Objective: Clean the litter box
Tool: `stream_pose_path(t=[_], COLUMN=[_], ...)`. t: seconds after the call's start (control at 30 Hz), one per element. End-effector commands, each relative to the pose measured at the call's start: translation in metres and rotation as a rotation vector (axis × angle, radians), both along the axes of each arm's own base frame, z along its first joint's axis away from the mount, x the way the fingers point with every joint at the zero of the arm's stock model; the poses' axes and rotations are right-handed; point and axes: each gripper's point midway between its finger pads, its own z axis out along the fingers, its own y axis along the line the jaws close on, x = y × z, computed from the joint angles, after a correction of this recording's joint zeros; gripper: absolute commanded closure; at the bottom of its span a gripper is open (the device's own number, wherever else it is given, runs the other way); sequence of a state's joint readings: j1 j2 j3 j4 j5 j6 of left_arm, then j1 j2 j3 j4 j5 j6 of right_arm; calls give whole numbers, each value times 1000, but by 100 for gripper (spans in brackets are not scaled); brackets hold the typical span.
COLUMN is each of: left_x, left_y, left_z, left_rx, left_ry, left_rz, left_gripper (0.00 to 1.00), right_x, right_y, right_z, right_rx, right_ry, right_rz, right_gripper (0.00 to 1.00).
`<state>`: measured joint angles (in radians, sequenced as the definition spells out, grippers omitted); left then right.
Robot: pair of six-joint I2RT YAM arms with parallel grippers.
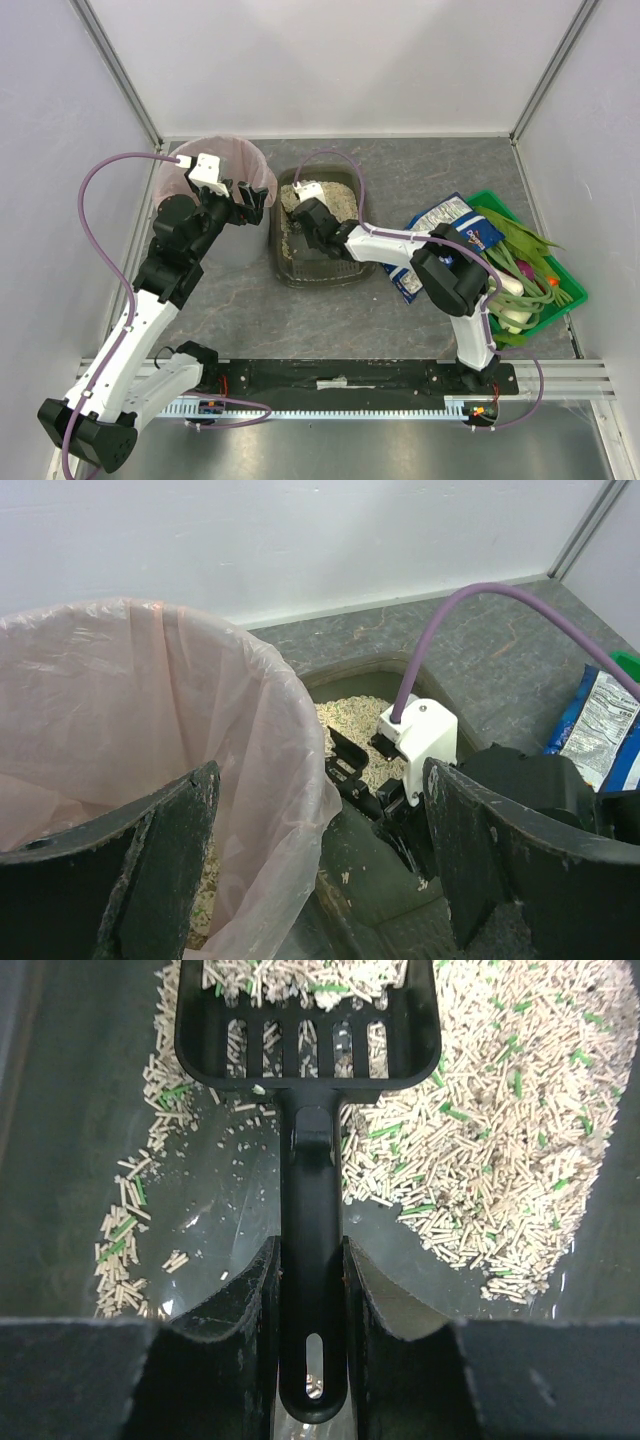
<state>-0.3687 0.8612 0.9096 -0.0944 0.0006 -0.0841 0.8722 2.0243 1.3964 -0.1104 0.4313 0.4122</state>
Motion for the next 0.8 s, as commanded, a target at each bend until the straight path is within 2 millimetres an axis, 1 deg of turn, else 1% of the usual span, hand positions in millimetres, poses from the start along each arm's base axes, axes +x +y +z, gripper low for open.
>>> stream_pose_path(t=[0.0,0.13,0.2,0.3,0.4,0.47,0.53,0.6,0.7,0.77], left_x=[2,2,2,2,2,1,1,1,0,0], left_y=[2,2,2,2,2,2,2,2,2,2], left_z=[16,16,16,17,16,17,17,17,18,19], left_rx=[16,12,12,11,13,12,10,12,9,7], left_ry=[-72,-70,-70,-73,-72,-74,-76,-75,-77,-80], left_rz=[4,4,4,4,4,4,4,4,4,4], left_gripper=[12,12,12,12,12,12,12,12,12,12], right_x=[8,13,17,17,18,20,21,25,32,34], right_y=[4,4,7,10,11,11,9,10,10,10], right_z=[5,20,22,18,23,31,35,43,50,48], right_rx=[58,62,50,43,40,45,42,56,69,63], right_ry=[-33,-72,-82,-56,-42,-51,-61,-72,-76,-73], right_rz=[-28,-33,-22,-22,-34,-45,-55,-61,-74,-74], right_gripper=[100,100,100,100,100,100,100,100,100,100])
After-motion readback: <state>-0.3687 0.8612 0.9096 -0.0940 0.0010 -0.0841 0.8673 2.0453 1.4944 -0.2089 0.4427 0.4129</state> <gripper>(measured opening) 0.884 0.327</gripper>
